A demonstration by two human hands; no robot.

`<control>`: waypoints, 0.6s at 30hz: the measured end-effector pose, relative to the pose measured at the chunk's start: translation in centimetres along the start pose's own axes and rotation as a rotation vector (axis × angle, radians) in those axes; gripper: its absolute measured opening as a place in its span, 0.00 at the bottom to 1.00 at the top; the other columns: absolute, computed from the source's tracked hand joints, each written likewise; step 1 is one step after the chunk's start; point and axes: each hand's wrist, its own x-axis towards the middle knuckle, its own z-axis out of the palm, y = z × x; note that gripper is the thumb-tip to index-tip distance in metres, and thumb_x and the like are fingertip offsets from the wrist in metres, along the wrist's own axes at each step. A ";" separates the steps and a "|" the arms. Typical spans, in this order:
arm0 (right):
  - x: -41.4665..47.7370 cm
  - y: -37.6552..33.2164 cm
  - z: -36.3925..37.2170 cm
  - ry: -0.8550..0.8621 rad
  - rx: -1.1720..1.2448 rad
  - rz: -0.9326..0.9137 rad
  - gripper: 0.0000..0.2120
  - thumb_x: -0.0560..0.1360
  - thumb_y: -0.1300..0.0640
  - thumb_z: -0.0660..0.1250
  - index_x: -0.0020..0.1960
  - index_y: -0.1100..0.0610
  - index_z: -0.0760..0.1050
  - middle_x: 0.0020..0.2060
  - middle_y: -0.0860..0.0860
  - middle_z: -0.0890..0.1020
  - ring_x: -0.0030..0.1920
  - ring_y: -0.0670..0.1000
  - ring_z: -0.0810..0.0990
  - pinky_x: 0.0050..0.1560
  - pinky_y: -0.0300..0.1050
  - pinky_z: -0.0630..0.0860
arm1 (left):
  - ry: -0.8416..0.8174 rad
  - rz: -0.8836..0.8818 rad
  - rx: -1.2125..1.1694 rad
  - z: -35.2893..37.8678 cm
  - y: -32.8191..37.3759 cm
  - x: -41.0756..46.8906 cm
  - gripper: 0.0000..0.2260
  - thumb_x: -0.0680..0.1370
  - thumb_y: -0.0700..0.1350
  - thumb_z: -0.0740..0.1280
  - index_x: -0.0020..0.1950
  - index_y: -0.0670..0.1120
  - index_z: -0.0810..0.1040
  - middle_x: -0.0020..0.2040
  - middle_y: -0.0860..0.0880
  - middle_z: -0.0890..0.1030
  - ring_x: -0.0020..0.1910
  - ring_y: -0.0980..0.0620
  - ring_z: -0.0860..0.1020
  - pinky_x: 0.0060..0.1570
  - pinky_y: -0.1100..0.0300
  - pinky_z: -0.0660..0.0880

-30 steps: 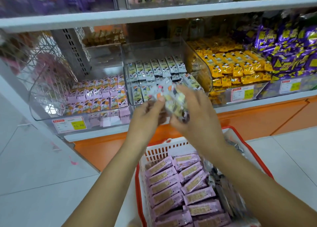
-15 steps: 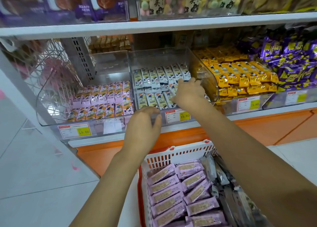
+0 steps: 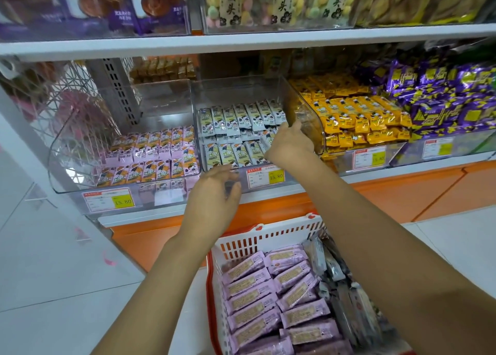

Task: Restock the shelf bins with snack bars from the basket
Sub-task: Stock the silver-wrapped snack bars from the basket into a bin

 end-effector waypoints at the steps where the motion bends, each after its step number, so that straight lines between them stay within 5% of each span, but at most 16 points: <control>1: -0.4 0.3 -0.2 -0.011 0.032 -0.026 0.34 0.74 0.51 0.70 0.73 0.59 0.56 0.71 0.58 0.57 0.65 0.58 0.70 0.44 0.47 0.71 | -0.001 0.007 0.002 -0.1 -0.1 -0.2 0.12 0.79 0.43 0.63 0.61 0.45 0.79 0.69 0.49 0.72 0.69 0.52 0.68 0.58 0.72 0.58; 4: -2.2 1.6 -0.7 0.050 0.175 -0.210 0.25 0.78 0.51 0.65 0.70 0.59 0.63 0.68 0.59 0.63 0.60 0.59 0.73 0.50 0.50 0.73 | 0.014 0.030 -0.011 -0.3 -0.4 -0.8 0.12 0.79 0.42 0.63 0.60 0.45 0.79 0.68 0.48 0.73 0.68 0.52 0.69 0.58 0.72 0.57; 7: -5.0 4.1 -0.9 0.278 0.330 -0.393 0.09 0.80 0.54 0.60 0.51 0.59 0.74 0.46 0.55 0.77 0.41 0.53 0.76 0.38 0.44 0.68 | 0.040 0.085 -0.041 0.0 -0.9 -1.9 0.10 0.79 0.43 0.63 0.57 0.45 0.80 0.59 0.50 0.78 0.56 0.55 0.74 0.51 0.73 0.61; 9: -6.5 6.6 -0.2 0.322 0.363 -0.425 0.12 0.80 0.56 0.60 0.39 0.58 0.69 0.30 0.51 0.72 0.31 0.51 0.70 0.32 0.45 0.63 | -0.014 0.076 -0.058 0.5 -1.1 -2.9 0.08 0.79 0.44 0.63 0.52 0.46 0.81 0.49 0.54 0.79 0.46 0.57 0.75 0.43 0.68 0.66; 11: -7.4 9.7 1.8 0.278 0.357 -0.379 0.16 0.80 0.57 0.60 0.34 0.58 0.65 0.26 0.52 0.69 0.28 0.52 0.67 0.32 0.46 0.63 | -0.142 0.063 -0.010 1.6 -1.6 -4.0 0.07 0.79 0.45 0.63 0.44 0.49 0.79 0.38 0.56 0.77 0.36 0.58 0.74 0.35 0.65 0.66; 13: -7.4 13.2 5.0 0.221 0.283 -0.295 0.15 0.79 0.57 0.61 0.35 0.59 0.68 0.29 0.55 0.73 0.30 0.56 0.71 0.32 0.46 0.65 | -0.284 0.072 0.071 2.9 -2.5 -5.1 0.09 0.79 0.46 0.63 0.39 0.50 0.75 0.31 0.57 0.74 0.30 0.59 0.71 0.29 0.64 0.62; 16: -7.0 17.9 10.0 0.113 0.153 -0.158 0.06 0.77 0.58 0.64 0.49 0.61 0.76 0.47 0.59 0.79 0.43 0.59 0.78 0.41 0.48 0.73 | -0.455 0.073 0.131 5.0 -3.6 -6.6 0.10 0.79 0.43 0.62 0.39 0.45 0.76 0.32 0.52 0.76 0.30 0.55 0.72 0.31 0.59 0.64; 18: -6.7 20.3 12.9 -0.013 0.103 -0.077 0.17 0.75 0.58 0.66 0.63 0.61 0.72 0.58 0.60 0.74 0.54 0.61 0.77 0.53 0.50 0.74 | -0.564 0.058 0.177 6.4 -4.2 -7.4 0.09 0.79 0.41 0.60 0.42 0.42 0.78 0.35 0.49 0.77 0.33 0.52 0.72 0.34 0.60 0.66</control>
